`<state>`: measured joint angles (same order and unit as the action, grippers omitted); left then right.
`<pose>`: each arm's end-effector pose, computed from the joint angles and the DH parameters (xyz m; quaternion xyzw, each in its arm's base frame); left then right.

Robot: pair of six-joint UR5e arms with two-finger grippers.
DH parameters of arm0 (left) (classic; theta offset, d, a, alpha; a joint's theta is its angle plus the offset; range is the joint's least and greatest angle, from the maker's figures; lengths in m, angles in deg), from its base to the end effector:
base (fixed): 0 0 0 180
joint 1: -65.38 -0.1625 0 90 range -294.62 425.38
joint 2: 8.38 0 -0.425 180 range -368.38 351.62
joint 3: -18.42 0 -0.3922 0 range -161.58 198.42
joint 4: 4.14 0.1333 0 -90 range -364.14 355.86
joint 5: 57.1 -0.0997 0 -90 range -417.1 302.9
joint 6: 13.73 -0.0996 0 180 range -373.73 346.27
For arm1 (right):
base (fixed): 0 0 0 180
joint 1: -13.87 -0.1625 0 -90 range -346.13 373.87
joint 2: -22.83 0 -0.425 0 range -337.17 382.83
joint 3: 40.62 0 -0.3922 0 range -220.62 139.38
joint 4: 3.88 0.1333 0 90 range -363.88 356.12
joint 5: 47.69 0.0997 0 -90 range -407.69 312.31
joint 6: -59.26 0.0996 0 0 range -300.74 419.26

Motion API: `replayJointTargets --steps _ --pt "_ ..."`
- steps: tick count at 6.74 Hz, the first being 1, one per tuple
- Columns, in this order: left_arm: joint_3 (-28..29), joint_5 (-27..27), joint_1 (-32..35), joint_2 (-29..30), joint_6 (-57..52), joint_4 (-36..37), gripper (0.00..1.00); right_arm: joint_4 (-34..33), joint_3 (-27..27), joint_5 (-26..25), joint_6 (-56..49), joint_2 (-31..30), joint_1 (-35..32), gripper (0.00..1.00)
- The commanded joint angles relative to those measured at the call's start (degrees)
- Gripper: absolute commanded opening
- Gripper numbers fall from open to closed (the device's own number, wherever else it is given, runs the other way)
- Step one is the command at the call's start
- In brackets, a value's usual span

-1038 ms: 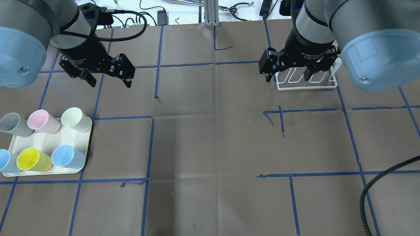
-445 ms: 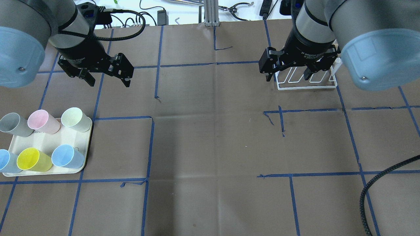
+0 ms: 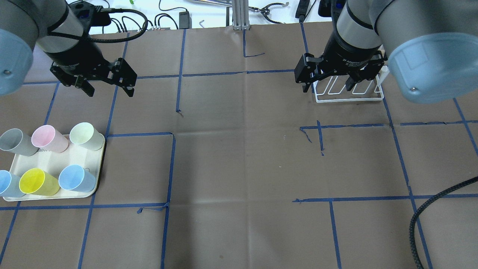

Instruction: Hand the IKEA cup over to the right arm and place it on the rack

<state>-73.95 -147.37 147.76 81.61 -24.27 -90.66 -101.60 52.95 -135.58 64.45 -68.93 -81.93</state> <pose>-0.0662 -0.5067 0.4737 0.0255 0.9996 -0.0093 0.0039 0.1856 -0.4720 0.4862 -0.0063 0.9985 -0.0495 0.0232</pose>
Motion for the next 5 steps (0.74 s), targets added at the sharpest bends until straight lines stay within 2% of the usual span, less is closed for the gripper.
replayJointTargets --steps 1,3,5 --pt "-0.09 -0.25 -7.11 -0.08 -10.32 -0.05 1.00 0.07 -0.15 0.00 0.00 0.00 0.00 1.00" --pt "-0.18 -0.09 -13.53 0.19 -16.78 0.12 1.00 0.16 -0.06 0.00 0.00 0.00 0.09 1.00" --pt "-3.41 0.01 -14.61 1.67 -19.26 7.02 1.00 0.07 -0.06 0.00 0.00 0.00 0.00 1.00"
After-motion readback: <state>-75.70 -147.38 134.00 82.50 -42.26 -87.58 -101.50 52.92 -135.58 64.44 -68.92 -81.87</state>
